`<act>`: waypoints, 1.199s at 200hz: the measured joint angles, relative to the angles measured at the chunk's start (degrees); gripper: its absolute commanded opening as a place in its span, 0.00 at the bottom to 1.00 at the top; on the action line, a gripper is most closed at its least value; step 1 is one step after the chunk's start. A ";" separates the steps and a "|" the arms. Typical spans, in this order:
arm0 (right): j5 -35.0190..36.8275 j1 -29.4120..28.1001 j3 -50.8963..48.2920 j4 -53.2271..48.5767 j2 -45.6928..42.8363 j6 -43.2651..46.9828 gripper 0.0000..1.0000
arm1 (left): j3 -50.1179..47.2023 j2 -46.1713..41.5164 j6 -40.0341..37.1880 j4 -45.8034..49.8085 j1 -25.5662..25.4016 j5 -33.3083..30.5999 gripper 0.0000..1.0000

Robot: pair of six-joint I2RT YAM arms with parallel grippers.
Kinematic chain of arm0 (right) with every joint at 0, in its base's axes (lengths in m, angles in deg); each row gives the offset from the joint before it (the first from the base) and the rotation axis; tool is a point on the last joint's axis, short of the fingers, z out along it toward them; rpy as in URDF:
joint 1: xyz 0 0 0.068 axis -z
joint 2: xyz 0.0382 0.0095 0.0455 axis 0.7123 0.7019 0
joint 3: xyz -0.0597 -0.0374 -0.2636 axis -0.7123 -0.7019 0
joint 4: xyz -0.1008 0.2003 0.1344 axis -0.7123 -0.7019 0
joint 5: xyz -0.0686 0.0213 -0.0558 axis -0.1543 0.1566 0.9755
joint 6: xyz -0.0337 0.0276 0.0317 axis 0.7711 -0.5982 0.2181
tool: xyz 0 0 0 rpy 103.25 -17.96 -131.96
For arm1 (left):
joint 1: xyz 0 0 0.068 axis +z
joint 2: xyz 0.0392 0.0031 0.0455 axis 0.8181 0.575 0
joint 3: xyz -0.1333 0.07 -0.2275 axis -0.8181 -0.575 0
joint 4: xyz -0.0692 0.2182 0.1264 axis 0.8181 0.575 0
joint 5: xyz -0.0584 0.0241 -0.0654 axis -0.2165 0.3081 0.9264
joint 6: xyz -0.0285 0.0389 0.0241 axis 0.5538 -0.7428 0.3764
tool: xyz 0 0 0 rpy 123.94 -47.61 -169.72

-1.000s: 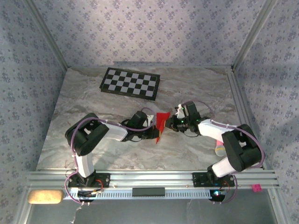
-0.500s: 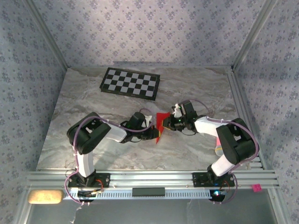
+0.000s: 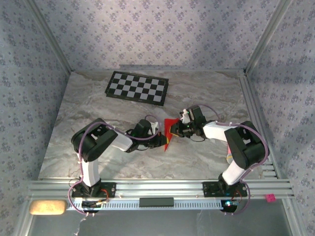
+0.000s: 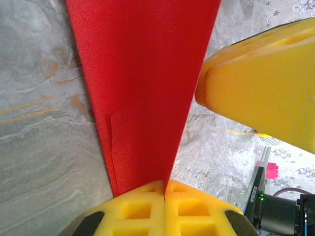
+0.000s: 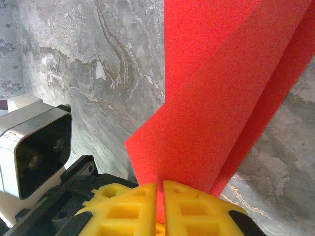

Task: Fold a paper plane with a square sheet of paper (pick it up from the middle)
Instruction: Fold the wing for the fifth time at the center of the table.

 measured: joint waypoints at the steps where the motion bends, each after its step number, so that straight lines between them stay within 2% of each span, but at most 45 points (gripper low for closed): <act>1: -0.02 0.00 0.00 0.00 0.00 0.00 0.13 | 0.00 0.00 0.00 0.00 0.00 -0.02 0.00; 117: -1.62 0.13 1.84 0.20 1.95 0.44 0.13 | -2.29 1.01 5.57 -6.16 0.63 -0.24 0.00; 240: -1.20 2.58 -2.73 -0.13 -5.70 0.44 0.13 | 0.04 0.90 -5.62 0.13 1.27 6.82 0.00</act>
